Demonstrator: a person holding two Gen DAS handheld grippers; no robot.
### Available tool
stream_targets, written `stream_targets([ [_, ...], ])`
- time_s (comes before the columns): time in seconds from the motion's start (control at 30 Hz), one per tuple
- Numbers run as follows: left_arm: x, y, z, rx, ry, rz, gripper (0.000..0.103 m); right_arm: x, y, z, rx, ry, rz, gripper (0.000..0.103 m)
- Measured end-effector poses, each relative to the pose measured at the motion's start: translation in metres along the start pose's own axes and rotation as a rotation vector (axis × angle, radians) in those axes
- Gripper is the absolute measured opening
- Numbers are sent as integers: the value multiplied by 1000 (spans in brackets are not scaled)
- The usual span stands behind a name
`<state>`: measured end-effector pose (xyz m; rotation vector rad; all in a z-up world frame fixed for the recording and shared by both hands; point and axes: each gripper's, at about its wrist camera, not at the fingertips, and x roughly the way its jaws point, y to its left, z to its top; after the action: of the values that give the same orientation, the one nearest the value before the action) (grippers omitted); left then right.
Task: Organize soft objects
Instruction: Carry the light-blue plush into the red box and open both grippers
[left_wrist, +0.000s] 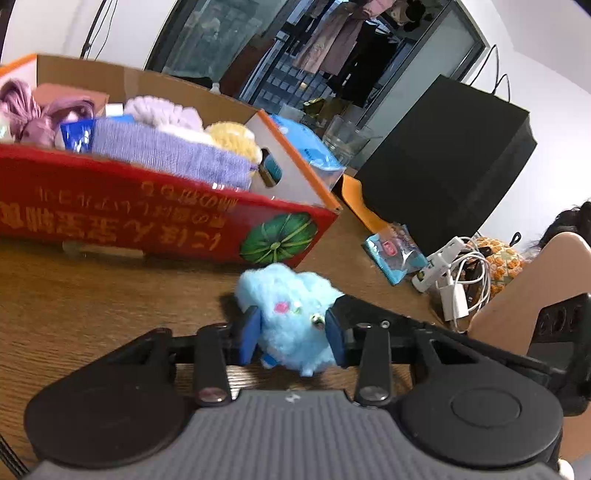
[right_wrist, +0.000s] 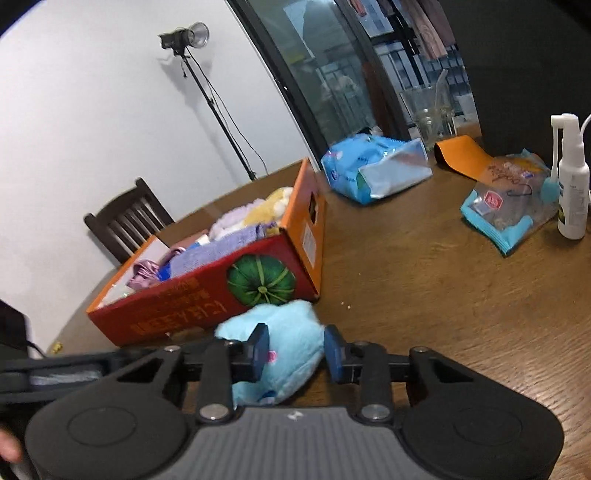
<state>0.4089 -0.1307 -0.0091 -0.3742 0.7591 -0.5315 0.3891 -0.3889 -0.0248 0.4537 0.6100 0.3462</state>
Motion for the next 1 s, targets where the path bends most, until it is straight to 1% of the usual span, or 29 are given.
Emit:
stream_targets([
  [0.13, -2, 2, -1, -12, -10, -14, 37, 2, -5, -2, 32, 0, 16, 33],
  [0.2, -2, 5, -1, -30, -10, -25, 37, 3, -6, -3, 40, -5, 16, 38],
  [0.23, -2, 7, -1, -40, -9, -28, 37, 3, -7, -4, 44, -6, 11, 43],
  [0.27, -2, 8, -1, -49, -8, -32, 37, 4, -8, -3, 44, -8, 11, 44],
  [0.37, -4, 7, -3, -47, -7, -30, 36, 5, -10, -3, 58, 0, 37, 39],
  [0.4, -5, 5, -3, -36, -9, -21, 36, 4, -9, -3, 59, 3, 52, 34],
  [0.47, -8, 1, -5, -21, -13, -3, 36, 3, -5, -4, 45, 0, 61, 34],
  [0.6, -24, -2, -12, -27, -31, 43, 36, 0, 6, -8, 14, 14, 86, 31],
  [0.73, -55, -8, -25, 0, -84, 66, 36, -18, 32, -18, -46, 4, 102, 30],
  [0.83, -79, -12, -30, 10, -135, 63, 36, -35, 51, -27, -65, -29, 115, 30],
  [0.9, -91, -18, -24, 32, -164, 44, 36, -45, 60, -23, -72, -55, 117, 30],
  [1.0, -103, -25, 1, 68, -220, 9, 36, -58, 76, 1, -110, -105, 114, 30],
])
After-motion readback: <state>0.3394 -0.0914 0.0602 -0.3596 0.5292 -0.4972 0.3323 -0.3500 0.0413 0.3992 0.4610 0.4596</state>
